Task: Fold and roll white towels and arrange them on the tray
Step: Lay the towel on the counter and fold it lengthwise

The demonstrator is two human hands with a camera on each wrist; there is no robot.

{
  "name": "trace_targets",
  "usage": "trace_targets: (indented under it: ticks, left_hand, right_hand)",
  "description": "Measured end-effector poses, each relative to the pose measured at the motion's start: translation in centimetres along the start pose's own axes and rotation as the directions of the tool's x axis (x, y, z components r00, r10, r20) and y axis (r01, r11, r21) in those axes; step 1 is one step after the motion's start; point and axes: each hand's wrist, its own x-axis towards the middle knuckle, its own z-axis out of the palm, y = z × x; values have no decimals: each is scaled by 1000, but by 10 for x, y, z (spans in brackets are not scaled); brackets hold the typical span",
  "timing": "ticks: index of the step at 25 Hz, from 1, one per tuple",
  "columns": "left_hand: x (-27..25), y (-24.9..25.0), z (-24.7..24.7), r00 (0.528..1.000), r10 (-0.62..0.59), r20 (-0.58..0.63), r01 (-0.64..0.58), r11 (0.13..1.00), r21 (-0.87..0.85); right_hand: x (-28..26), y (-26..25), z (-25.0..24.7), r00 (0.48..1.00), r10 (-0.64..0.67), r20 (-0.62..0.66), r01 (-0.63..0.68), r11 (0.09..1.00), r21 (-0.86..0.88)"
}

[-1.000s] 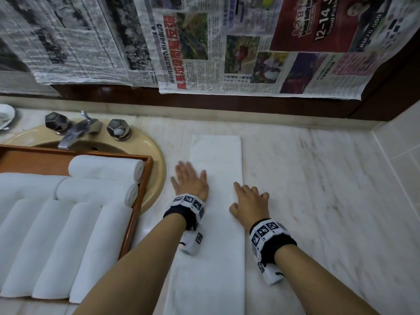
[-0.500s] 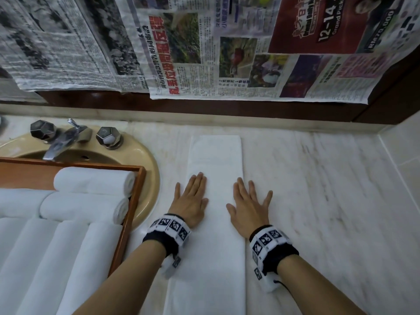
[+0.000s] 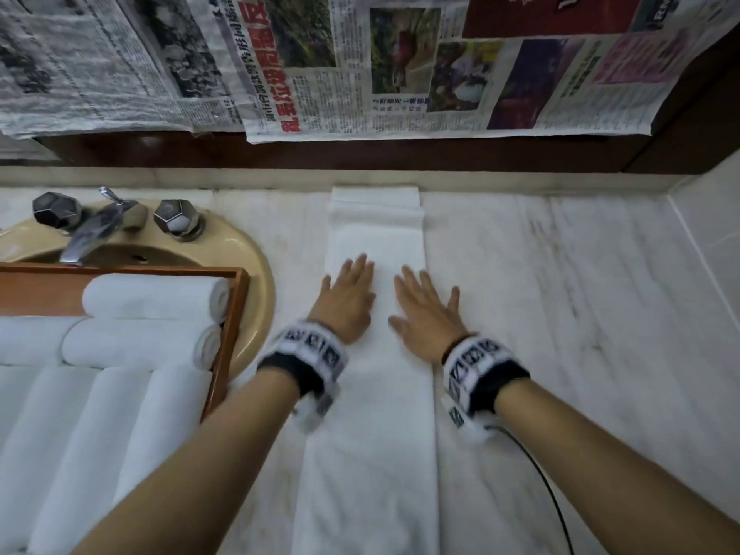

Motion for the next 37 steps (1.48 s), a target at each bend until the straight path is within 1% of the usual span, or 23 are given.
trace_targets:
  ticks: [2,3,4,5,6,7,10,11,12,14,15,16,17,19,20,21,22,24,25,26,27,30,37]
  left_hand:
    - [-54,-12,37,996,60,60,-62,998,32]
    - [-72,-26,49,998,2,59,-4,1000,22]
    - [-81,-39,55,993,-111,34,112,993,-25]
    - [-89,-49,57,973,-230,6,229,969,-89]
    - [-93,-53,57,960,-281,-1,279,952,-125]
    - [-101,-48,58,968,-250,-1,248,960,-132]
    - [-135,-9,83,998,50,30,-48,997,-64]
    - [-147,-8,95,993,109,54,-108,994,-7]
    - [-158,-17,104,994,98,55,-100,994,38]
    - [-172,-49,109,991,-132,11,132,991,4]
    - [-179,-64,106,962,-274,-8,273,961,-39]
    - [-184,-71,103,939,-343,2,342,937,-66]
    - [-191,-66,103,950,-312,0,312,947,-74]
    - [-201,-33,110,998,-61,-27,60,997,-49]
    - [-209,-19,120,998,68,-4,-68,997,-33]
    - [-216,-12,127,990,135,33,-135,991,-13]
    - [-223,-16,133,991,123,50,-124,992,7]
    - [-231,-38,133,996,-88,8,88,996,-3]
    - [-235,-47,129,981,-195,-16,195,981,-19]
    - [-236,-50,125,973,-232,-22,231,972,-41]
    - [-237,-47,123,981,-195,-24,193,980,-51]
    - [-230,-26,128,998,41,38,-40,999,-24]
    - [-180,-22,107,994,-9,113,6,999,31]
  right_hand:
    - [-36,11,27,999,-4,52,6,999,-35]
    - [-47,21,34,996,52,66,-52,999,-10]
    - [-54,30,36,990,128,64,-131,991,32]
    - [-63,36,38,978,204,51,-207,975,77]
    - [-71,36,39,970,238,40,-241,964,113]
    - [-84,26,43,976,217,31,-219,967,133]
    - [-125,-19,79,999,-24,29,23,999,32]
    - [-136,-23,93,997,-66,45,68,997,-22]
    - [-144,-19,103,998,-47,49,49,998,-45]
    - [-152,5,108,990,137,35,-138,990,41]
    - [-157,15,107,967,254,28,-256,962,91]
    - [-161,17,106,945,324,33,-326,939,112]
    - [-169,8,107,945,325,39,-327,938,117]
    - [-181,-23,120,988,151,6,-151,986,72]
    - [-187,-36,130,999,53,6,-53,998,30]
    - [-193,-42,137,1000,-6,22,6,1000,6]
    - [-198,-41,141,999,0,34,-1,1000,4]
    - [-204,-27,141,991,131,33,-132,990,41]
    - [-207,-21,139,983,182,27,-183,982,43]
    - [-210,-19,139,982,189,16,-190,981,34]
    - [-212,-22,139,988,152,8,-152,988,18]
    - [-208,-32,140,998,48,37,-47,999,-20]
    - [-163,-18,106,993,90,83,-86,995,-45]
